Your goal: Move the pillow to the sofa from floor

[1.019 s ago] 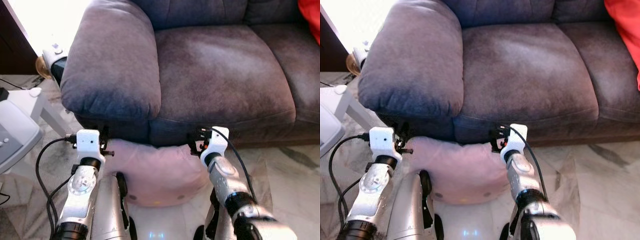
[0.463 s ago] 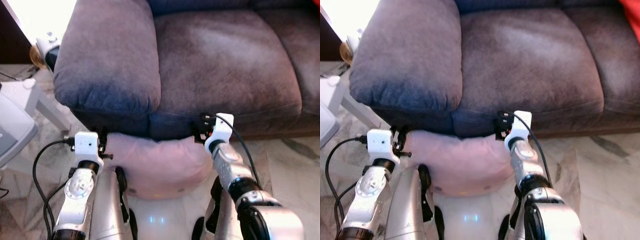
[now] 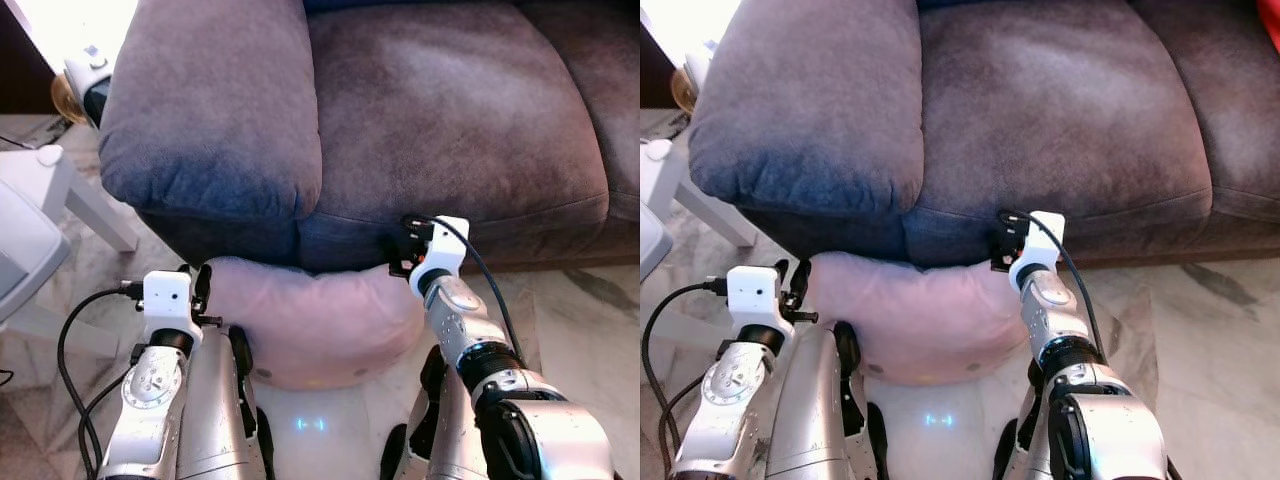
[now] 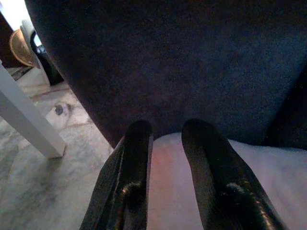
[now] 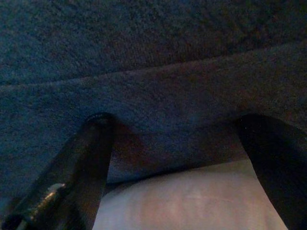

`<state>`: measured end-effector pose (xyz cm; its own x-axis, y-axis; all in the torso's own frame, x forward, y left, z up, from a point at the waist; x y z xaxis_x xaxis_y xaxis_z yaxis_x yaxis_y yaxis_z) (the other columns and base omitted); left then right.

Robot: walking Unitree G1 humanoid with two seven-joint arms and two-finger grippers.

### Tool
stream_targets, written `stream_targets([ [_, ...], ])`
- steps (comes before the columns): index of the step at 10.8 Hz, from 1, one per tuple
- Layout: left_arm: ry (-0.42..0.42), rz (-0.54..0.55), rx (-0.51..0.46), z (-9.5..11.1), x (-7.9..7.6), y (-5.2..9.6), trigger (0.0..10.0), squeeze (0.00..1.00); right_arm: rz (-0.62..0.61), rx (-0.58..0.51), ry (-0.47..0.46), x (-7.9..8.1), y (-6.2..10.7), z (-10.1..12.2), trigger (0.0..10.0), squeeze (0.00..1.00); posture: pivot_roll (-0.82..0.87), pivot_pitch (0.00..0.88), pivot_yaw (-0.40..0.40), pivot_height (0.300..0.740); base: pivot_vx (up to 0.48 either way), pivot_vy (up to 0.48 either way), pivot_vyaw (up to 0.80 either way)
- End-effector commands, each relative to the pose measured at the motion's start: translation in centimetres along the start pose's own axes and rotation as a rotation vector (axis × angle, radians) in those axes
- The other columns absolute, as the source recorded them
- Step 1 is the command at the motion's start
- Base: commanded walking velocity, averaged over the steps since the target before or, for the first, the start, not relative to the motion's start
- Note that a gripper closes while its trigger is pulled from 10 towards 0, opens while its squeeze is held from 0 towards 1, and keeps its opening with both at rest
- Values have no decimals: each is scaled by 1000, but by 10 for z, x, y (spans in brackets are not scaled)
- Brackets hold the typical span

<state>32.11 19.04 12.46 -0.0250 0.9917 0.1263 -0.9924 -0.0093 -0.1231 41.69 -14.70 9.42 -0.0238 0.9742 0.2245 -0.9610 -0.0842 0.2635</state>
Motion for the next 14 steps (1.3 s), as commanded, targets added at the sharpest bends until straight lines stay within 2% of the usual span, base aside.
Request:
stream_targets([
  [1,0,-4,26,-4,2,5,10000,0,-94,111,-27,-25,8,-31,10000,0,203,407,-14,459,0,0,0],
  [5,0,-2,31,-1,1,8,10000,0,-111,205,13,-27,16,-62,10000,0,204,415,-17,459,0,0,0],
  [6,1,-4,33,-1,-1,8,10000,0,-138,258,31,-32,22,-78,10000,0,204,415,-17,459,0,0,0],
  [7,3,-5,31,0,-2,7,10000,0,-139,234,23,-32,23,-78,10000,0,204,407,-15,459,0,0,0],
  [9,3,-5,29,1,-3,6,10000,0,-95,123,67,-22,21,-66,10000,0,201,400,-12,459,0,0,0],
  [14,-5,-16,36,0,-3,6,10000,0,-49,139,37,-13,24,-78,10000,0,211,394,-9,459,0,0,0],
])
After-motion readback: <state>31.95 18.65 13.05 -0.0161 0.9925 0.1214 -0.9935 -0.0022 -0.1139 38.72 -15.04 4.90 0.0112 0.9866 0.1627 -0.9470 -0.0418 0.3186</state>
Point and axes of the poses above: a point about 5 cm out from each wrist's last joint towards the gripper, its own y axis pointing back from the gripper into the wrist, its own z axis along the axis of the wrist's last joint, x = y × z, the point moved 4 cm from there along -y, pointing out of the wrist towards the gripper, and after that the axes turned 1 degree about -y, right-handed, at the moved point
